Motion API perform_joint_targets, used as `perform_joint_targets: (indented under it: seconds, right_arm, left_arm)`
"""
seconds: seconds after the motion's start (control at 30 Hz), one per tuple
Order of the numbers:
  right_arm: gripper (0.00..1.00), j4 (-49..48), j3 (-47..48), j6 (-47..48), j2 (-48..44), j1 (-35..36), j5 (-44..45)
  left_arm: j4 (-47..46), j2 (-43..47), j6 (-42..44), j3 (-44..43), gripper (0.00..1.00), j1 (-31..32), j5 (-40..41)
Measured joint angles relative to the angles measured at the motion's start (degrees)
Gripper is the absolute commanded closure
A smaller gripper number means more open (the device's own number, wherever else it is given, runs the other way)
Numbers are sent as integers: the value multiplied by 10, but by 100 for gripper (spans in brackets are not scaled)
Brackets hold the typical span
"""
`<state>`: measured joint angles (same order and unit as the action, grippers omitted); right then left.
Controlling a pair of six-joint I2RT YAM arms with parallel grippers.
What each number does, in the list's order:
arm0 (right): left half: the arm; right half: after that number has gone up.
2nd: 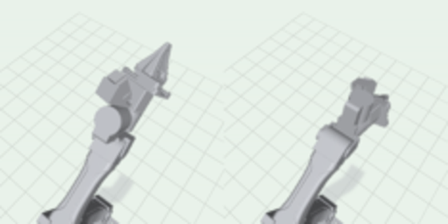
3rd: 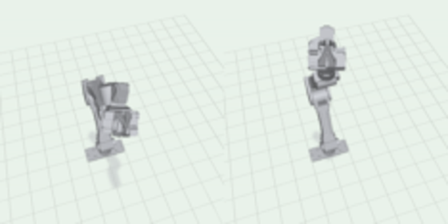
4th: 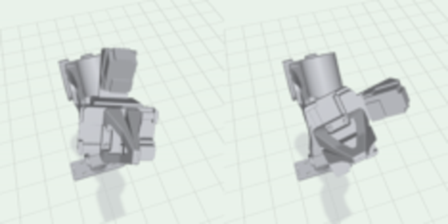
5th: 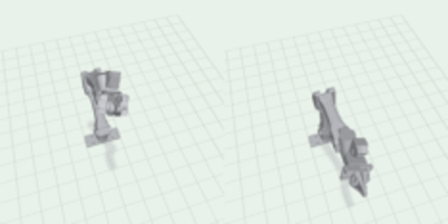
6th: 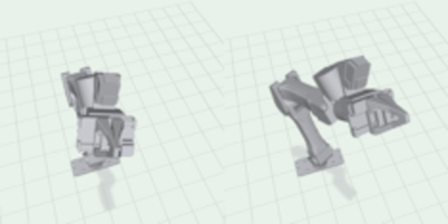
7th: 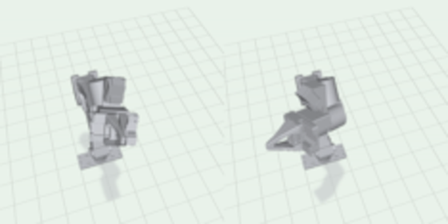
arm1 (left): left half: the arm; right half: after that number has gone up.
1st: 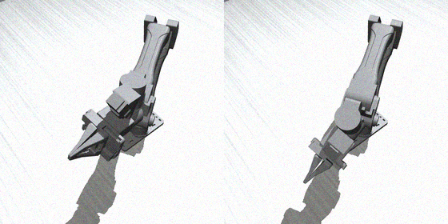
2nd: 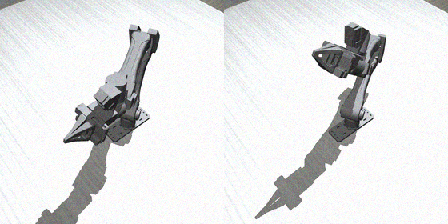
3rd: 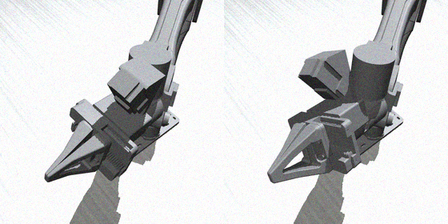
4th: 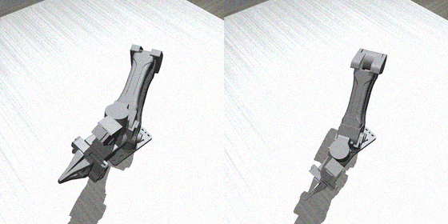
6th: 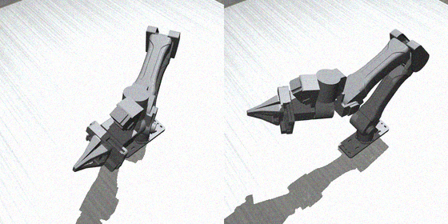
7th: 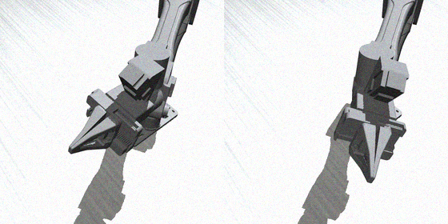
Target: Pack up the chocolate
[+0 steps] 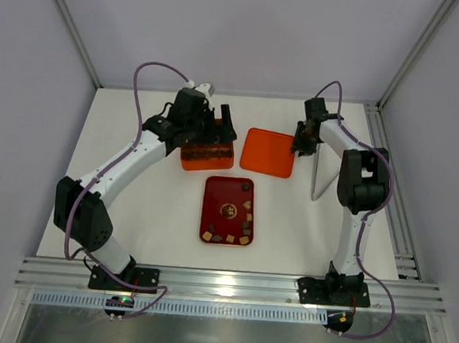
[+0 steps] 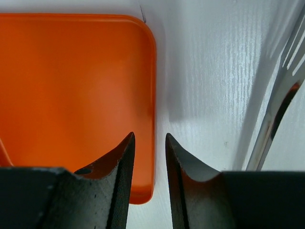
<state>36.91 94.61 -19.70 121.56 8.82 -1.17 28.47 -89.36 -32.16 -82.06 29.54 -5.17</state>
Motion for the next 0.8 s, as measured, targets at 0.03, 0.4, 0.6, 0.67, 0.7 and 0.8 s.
perform_joint_targets:
  seconds: [0.03, 0.4, 0.6, 0.67, 0.7, 0.8]
  right_arm:
    - [66, 0, 0, 0, 1, 2, 0]
    - [73, -12, 0, -2, 22, 6, 2]
    - [90, -13, -1, 0, 22, 6, 4]
    - [96, -14, -3, 1, 22, 6, 4]
    - [96, -15, -4, 1, 22, 6, 4]
    - [96, -17, -6, 1, 20, 3, 3]
  left_arm:
    - [-2, -15, 0, -10, 0, 2, -3]
    - [-42, -141, 13, -88, 0, 22, -37]
    - [-48, -207, 22, -128, 0, 27, -47]
    - [-49, -226, 27, -140, 0, 28, -49]
    - [-49, -236, 29, -147, 0, 28, -49]
    - [-48, -261, 34, -165, 1, 28, -50]
